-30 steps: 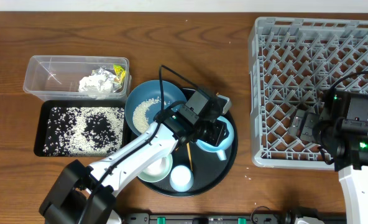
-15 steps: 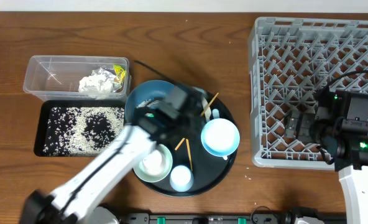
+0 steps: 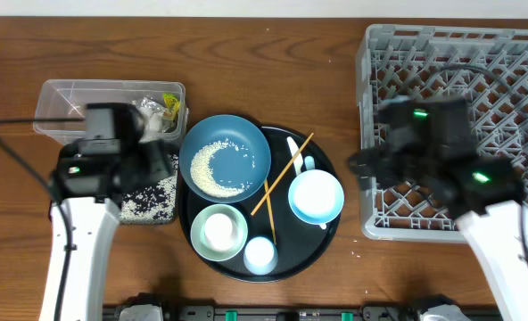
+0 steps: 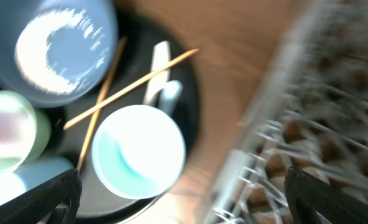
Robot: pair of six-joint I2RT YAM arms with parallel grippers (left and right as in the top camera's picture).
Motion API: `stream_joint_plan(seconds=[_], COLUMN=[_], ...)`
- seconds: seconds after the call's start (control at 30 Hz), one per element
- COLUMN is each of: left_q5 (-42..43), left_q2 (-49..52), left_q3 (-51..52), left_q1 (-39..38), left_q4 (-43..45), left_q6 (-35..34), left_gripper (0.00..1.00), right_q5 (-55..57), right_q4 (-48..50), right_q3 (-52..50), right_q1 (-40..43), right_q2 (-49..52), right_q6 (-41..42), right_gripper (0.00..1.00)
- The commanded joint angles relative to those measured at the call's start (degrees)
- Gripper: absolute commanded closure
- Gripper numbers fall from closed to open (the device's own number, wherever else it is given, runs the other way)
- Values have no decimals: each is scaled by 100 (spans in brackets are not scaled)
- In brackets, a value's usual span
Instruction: Sort waste into correct bins and load items into the dishwasher rack
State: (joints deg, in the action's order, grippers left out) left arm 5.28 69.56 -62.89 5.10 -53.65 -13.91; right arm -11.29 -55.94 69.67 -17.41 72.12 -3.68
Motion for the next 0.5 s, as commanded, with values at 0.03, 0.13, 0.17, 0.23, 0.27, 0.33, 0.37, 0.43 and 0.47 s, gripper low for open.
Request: stream_joint_plan(seconds=[0.03,0.13,0.17,0.23,0.27,0.33,0.37,0.43,0.47], left_q5=[-83,-81,-83,-81,-81,-81,-81,-81,-83], left_q2=[2,2,2,4,4,4,4,4,4], left_q3=[-66,-61,-59,-57,-55,-50,-46,-42,-33], left_q1=[527,686,693,693,693,693,693,693,693], left_q4=[-98,-120,-122,-120,-120,-120,-118,-120,-118], left_q6=[-37,-37,-37,-37,-37,-37,-37,-37,-37], left_gripper=[30,30,30,30,30,30,30,30,30], right_q5=[125,385,411,424,422,422,422,426,446], right_q4=[2,37,68,164,197,197,184,105,68], right_q3=[197,197,197,197,197,197,195,190,186], right_q1=[-647,-852,-870,-868,-855,-844,-844,-844,-846], right_q2=[813,1436,1604,1961,2107,2347,2457,2651,2756], right_q6=[-249,-234,-214,-111,-105,-109,-109,-111,-109], right_gripper=[1,8,12,21,25,28,29,28,28])
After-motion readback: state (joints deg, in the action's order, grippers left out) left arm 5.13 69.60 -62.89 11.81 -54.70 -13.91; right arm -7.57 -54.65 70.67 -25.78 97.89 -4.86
